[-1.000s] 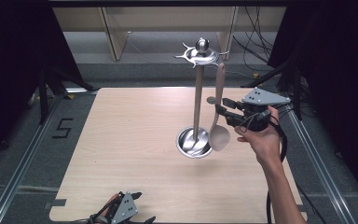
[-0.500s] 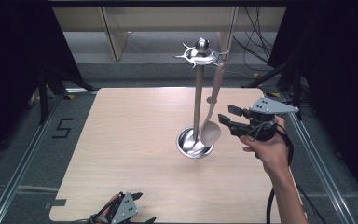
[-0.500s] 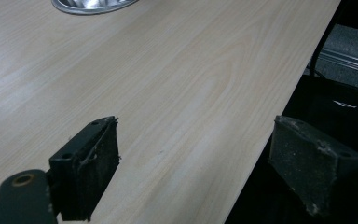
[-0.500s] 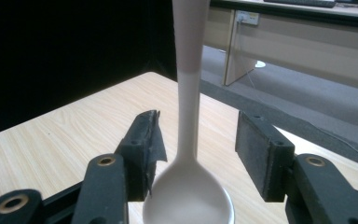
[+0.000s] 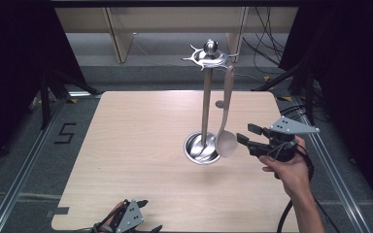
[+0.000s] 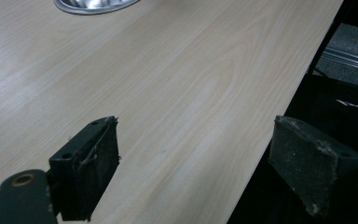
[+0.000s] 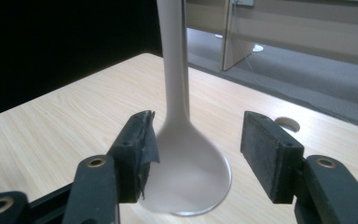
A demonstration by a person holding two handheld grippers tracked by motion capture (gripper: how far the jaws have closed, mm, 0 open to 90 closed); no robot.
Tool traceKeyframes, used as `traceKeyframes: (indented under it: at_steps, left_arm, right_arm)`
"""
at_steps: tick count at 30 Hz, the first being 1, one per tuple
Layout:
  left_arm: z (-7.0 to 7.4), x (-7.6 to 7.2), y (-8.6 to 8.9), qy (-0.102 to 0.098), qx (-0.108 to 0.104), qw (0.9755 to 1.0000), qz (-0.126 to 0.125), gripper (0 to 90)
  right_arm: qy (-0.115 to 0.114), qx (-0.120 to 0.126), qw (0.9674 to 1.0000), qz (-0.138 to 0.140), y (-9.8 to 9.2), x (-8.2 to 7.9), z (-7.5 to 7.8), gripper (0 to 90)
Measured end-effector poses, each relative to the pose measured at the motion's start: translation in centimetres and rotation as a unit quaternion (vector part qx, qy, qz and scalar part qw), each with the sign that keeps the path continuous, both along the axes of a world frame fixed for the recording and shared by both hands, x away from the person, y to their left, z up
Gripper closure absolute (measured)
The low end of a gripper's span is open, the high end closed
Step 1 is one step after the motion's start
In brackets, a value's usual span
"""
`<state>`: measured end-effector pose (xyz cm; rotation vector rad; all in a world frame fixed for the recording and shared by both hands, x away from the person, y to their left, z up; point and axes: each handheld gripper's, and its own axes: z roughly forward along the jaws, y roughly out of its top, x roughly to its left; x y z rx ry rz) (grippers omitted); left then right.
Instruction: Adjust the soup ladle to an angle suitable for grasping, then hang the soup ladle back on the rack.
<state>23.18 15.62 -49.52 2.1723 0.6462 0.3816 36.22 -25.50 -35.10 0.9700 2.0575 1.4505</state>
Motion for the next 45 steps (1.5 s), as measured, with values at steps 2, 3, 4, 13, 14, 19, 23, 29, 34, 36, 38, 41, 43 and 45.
traceKeyframes:
  at_steps: [2,3,4,13,14,19,23,29,34,36,38,41,43,45]
  left_arm:
    - [-0.1,-0.1,-0.1,0.006,-0.014,0.9999,0.002,15.0]
    - [-0.1,-0.1,-0.1,0.004,-0.014,0.9999,0.002,15.0]
    - [-0.1,-0.1,-0.1,0.004,-0.014,0.9999,0.002,15.0]
    - [-0.1,0.0,0.0,-0.006,-0.001,0.9999,0.012,15.0]
    - [0.1,-0.1,0.1,0.002,0.001,1.0,0.006,15.0]
    - [-0.1,0.0,-0.1,-0.006,0.001,0.9999,0.011,15.0]
    - [0.1,-0.1,0.1,-0.001,0.001,1.0,0.005,15.0]
    - [0.0,-0.2,-0.2,-0.001,-0.013,0.9998,0.011,15.0]
    - [0.0,-0.2,-0.2,-0.002,-0.007,0.9999,0.008,15.0]
    - [0.0,-0.2,-0.2,-0.007,-0.009,0.9998,0.014,15.0]
    - [0.0,-0.1,-0.1,-0.008,0.0,0.9999,0.011,15.0]
    - [0.0,-0.2,-0.2,0.0,-0.009,0.9999,0.006,15.0]
    - [-0.1,-0.2,-0.3,-0.007,-0.012,0.9999,0.008,15.0]
    - [0.1,-0.2,-0.2,-0.011,0.003,0.9999,0.008,15.0]
  right_arm:
    - [0.008,0.005,0.9999,-0.005,-0.3,-0.4,-0.5,43.6]
    - [0.017,0.0,0.9999,0.0,-0.4,-0.4,-0.7,43.0]
    - [0.013,-0.006,0.9999,-0.005,-0.5,-0.6,-1.1,42.4]
    - [0.013,-0.014,0.9998,-0.009,-1.2,-1.2,-2.4,39.5]
    - [0.013,-0.014,0.9998,-0.009,-1.2,-1.2,-2.4,39.5]
    - [0.024,-0.019,0.9995,-0.012,-1.4,-1.6,-2.9,37.6]
    - [0.023,-0.037,0.999,-0.007,-1.4,-1.6,-3.7,36.2]
    - [0.039,-0.034,0.9986,-0.013,-1.7,-2.1,-4.5,36.2]
    - [0.051,-0.042,0.9976,-0.022,-2.7,-2.7,-5.3,36.2]
    - [0.051,-0.039,0.9977,-0.023,-2.9,-2.7,-5.4,36.2]
    - [0.051,-0.04,0.9976,-0.027,-3.1,-2.8,-5.7,36.2]
    - [0.053,-0.047,0.9971,-0.027,-3.5,-2.9,-5.9,36.2]
    - [0.051,-0.054,0.9969,-0.026,-3.6,-3.0,-6.0,36.2]
    - [0.057,-0.05,0.9968,-0.026,-3.7,-3.2,-6.1,36.2]
